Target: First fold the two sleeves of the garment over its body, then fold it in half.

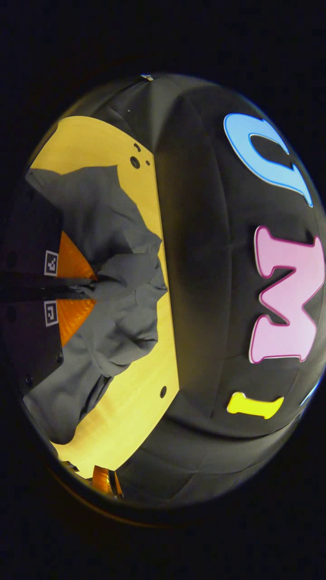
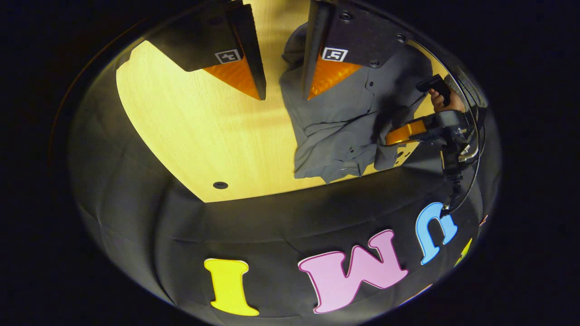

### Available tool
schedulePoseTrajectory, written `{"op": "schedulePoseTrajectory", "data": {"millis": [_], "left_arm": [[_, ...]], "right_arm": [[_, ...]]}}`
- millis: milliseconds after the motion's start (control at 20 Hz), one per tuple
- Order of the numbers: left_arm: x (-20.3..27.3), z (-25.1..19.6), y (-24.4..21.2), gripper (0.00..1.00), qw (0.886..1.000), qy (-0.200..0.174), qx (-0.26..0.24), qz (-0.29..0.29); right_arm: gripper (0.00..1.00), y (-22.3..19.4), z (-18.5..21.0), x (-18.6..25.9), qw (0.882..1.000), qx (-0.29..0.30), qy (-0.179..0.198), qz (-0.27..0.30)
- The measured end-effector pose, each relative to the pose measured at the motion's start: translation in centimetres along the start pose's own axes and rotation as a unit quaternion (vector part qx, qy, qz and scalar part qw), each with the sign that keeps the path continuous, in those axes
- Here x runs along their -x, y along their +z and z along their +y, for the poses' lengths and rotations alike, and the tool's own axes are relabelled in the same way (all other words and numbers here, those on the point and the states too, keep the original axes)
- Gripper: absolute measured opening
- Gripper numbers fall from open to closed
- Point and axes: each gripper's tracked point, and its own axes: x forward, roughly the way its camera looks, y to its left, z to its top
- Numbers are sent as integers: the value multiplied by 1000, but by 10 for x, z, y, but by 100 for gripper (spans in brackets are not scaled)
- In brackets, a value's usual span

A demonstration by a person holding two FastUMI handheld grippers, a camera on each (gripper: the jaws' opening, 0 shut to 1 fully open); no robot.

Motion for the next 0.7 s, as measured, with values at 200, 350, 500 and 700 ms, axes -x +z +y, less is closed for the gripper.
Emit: {"op": "schedulePoseTrajectory", "data": {"millis": [200,350,500,700], "left_arm": [[-33,-15,-27,6,1000,5,-18,25],[-47,-21,-41,8,999,-1,-27,44],[-57,-32,-52,19,997,-23,-35,60],[-51,-54,-49,51,996,-60,-19,57]], "right_arm": [[50,-9,-15,-12,1000,9,-2,14],[37,-13,-20,-18,1000,4,-5,20],[51,-19,-21,-24,1000,-1,-6,26],[55,-24,-15,-24,999,-6,-8,31]]}}
